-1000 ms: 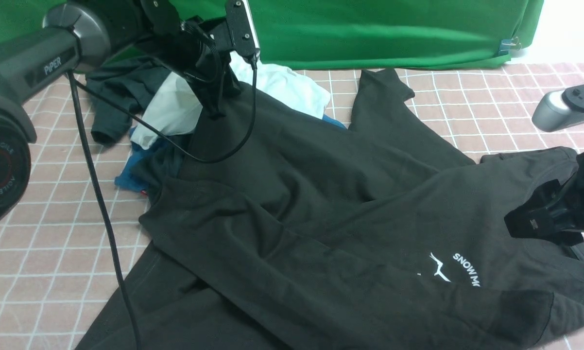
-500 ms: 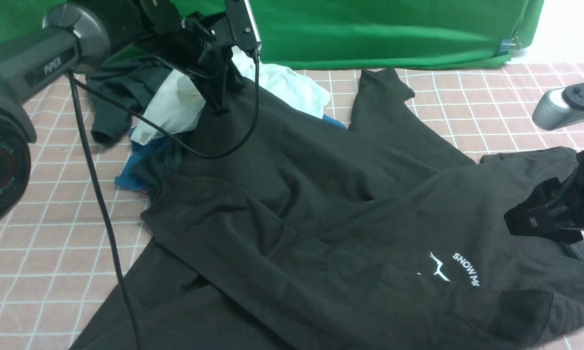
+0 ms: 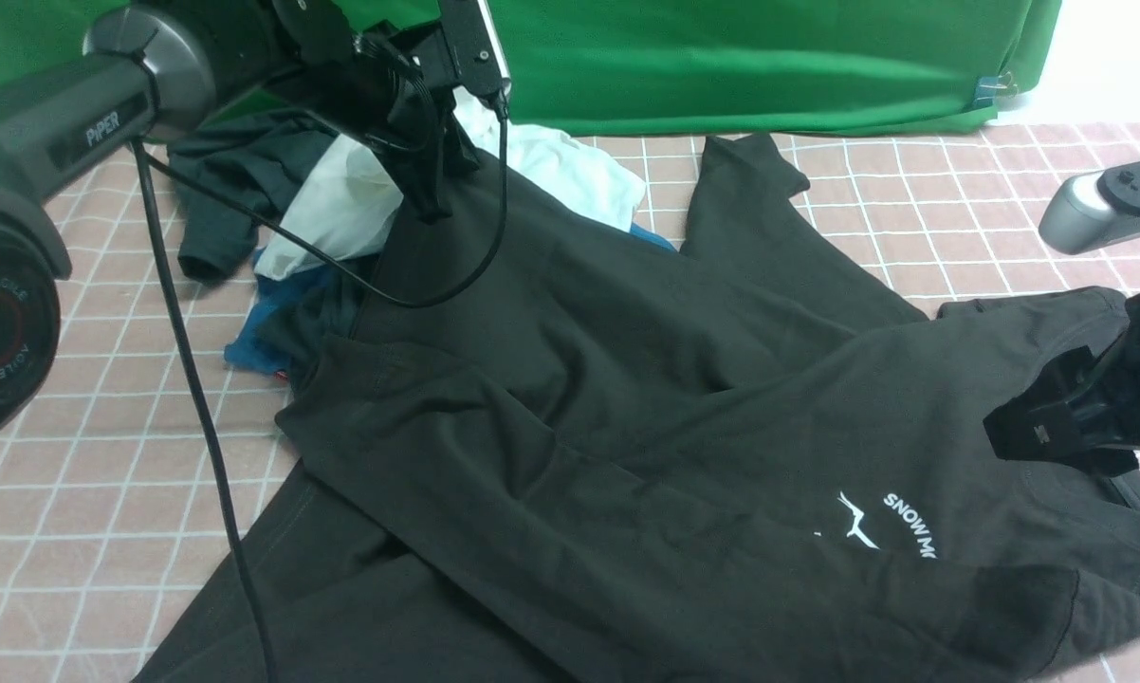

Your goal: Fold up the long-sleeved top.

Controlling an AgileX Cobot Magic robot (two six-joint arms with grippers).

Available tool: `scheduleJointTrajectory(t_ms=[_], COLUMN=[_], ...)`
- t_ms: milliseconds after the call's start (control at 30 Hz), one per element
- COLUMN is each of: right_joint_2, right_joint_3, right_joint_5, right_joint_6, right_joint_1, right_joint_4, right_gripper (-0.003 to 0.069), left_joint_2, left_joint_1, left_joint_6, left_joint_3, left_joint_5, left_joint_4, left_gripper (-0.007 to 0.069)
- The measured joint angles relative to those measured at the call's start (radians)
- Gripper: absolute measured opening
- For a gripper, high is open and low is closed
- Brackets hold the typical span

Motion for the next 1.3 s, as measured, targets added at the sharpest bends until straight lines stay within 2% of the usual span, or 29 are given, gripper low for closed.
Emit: scheduleJointTrajectory(t_ms=[167, 367, 500, 600, 733, 833, 967, 1300], right_joint_2=[0.000, 0.000, 0.000, 0.000, 0.000, 0.000, 0.000, 0.000], right_joint_3=[0.000, 0.000, 0.001, 0.001, 0.002, 0.002, 0.002, 0.002], right_joint_5=[0.000, -0.008, -0.011, -0.014, -0.018, -0.042, -0.067, -0.069], right_joint_6=[0.000, 0.000, 0.000, 0.000, 0.000, 0.000, 0.000, 0.000], right_joint_1=[0.000, 0.000, 0.000, 0.000, 0.000, 0.000, 0.000, 0.000], right_joint_4=[0.000, 0.000, 0.000, 0.000, 0.001, 0.001, 0.002, 0.003], right_gripper=[0.0407, 0.0407, 0.0407, 0.0407, 0.0407, 0.0407, 0.0407, 0.0407], left_joint_2=[-0.006, -0.036, -0.031, -0.025, -0.022, -0.029, -0.037, 0.037], left_joint_1=[0.000, -0.001, -0.001, -0.001, 0.002, 0.004, 0.004, 0.005], left_joint_6=[0.007, 0.022, 0.024, 0.026, -0.036, -0.046, 0.010, 0.040], left_joint_3=[0.001, 0.003, 0.003, 0.003, 0.003, 0.003, 0.003, 0.003], left_joint_5=[-0.005, -0.088, -0.073, -0.059, -0.057, -0.056, -0.056, -0.050], left_joint_4=[0.005, 0.003, 0.003, 0.036, 0.115, 0.050, -0.098, -0.171], left_gripper=[0.0018, 0.0018, 0.0018, 0.0018, 0.0018, 0.0018, 0.0018, 0.0020])
